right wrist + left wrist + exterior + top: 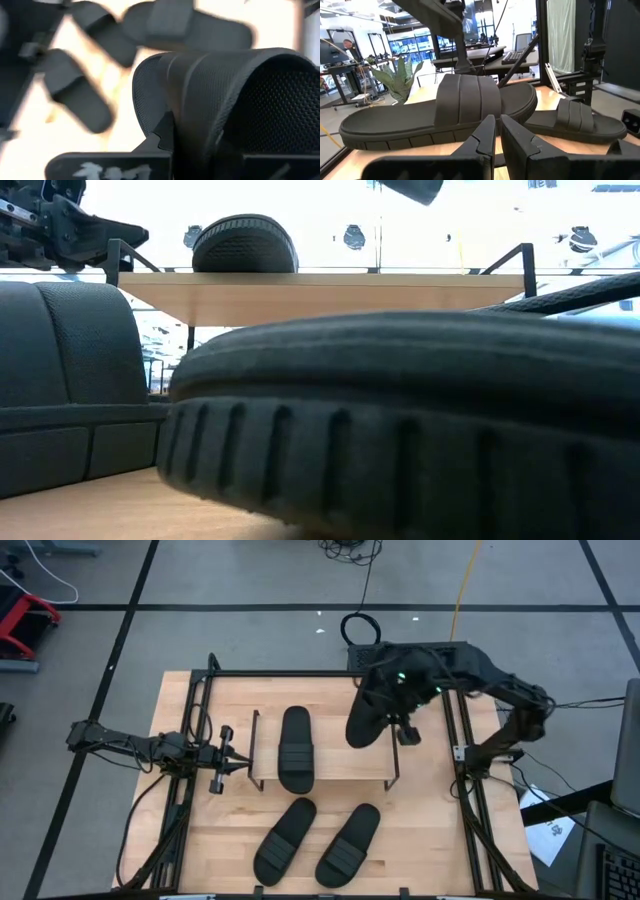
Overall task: Pick and place slides into the shelf
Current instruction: Put the top black slide on the shelf
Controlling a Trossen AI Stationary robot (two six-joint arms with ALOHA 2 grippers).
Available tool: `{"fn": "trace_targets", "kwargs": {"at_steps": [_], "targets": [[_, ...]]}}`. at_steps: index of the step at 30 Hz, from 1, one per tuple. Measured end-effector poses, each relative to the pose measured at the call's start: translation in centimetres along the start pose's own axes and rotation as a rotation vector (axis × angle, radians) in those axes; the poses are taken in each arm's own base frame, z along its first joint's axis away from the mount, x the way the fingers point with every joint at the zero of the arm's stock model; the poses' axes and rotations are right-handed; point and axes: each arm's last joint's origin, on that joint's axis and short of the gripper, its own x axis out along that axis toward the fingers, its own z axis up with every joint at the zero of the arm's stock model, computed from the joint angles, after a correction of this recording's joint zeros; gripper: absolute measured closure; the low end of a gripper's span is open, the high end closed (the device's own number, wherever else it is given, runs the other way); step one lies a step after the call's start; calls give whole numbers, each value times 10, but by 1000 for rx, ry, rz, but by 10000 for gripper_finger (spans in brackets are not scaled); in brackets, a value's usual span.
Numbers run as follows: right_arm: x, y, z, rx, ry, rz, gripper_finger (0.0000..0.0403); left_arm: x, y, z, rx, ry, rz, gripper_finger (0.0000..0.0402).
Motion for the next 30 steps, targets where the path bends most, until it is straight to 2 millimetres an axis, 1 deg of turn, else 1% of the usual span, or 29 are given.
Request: {"fn": "trace_targets", "kwargs": {"at_steps": [4,7,11,18,20,24,30], "targets": [[14,-13,5,89,19,219,400,0,0,0,5,2,0,369],[28,-21,2,165,66,338,399,0,0,0,6,3,0,369],[48,-33,3,205,113,361,399,0,0,0,6,3,0,369],[79,-49,5,341,136,500,398,0,0,0,7,4,0,369],[85,-52,5,350,131,538,397,0,0,0,7,4,-1,369],[94,-54,5,353,150,544,397,0,0,0,6,4,-1,369],[117,-56,6,358,198,566,397,0,0,0,6,4,-1,369]]}}
